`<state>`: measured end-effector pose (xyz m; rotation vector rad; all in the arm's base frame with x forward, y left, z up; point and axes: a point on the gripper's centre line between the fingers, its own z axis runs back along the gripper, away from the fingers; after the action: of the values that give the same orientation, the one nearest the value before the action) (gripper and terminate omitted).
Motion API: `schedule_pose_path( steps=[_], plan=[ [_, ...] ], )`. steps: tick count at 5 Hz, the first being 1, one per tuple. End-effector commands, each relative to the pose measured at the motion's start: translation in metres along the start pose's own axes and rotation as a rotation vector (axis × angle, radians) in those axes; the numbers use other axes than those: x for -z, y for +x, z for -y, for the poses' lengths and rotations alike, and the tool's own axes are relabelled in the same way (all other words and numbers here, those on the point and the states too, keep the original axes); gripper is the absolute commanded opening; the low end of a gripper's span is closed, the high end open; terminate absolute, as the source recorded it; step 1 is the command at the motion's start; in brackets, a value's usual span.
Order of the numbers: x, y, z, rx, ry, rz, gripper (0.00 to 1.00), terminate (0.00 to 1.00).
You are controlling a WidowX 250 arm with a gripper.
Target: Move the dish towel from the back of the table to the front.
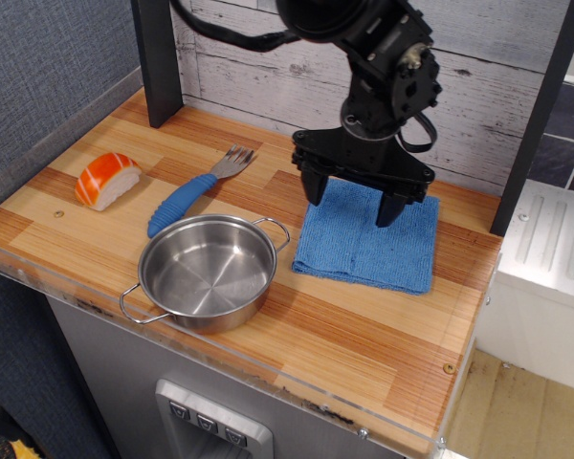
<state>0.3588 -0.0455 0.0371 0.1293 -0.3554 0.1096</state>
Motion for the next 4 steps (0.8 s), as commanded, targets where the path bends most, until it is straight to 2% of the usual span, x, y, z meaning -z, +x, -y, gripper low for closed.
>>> schedule_pose_path(
  steps=[1, 3, 4],
  plan=[
    [0.015, -0.006, 0.014, 0.031, -0.074, 0.02, 1.0, 0.0],
    [0.031, -0.052, 0.017, 0.083, -0.106, -0.063, 1.0, 0.0],
    [0.024, -0.083, 0.018, 0.144, -0.132, -0.082, 1.0, 0.0]
  ],
)
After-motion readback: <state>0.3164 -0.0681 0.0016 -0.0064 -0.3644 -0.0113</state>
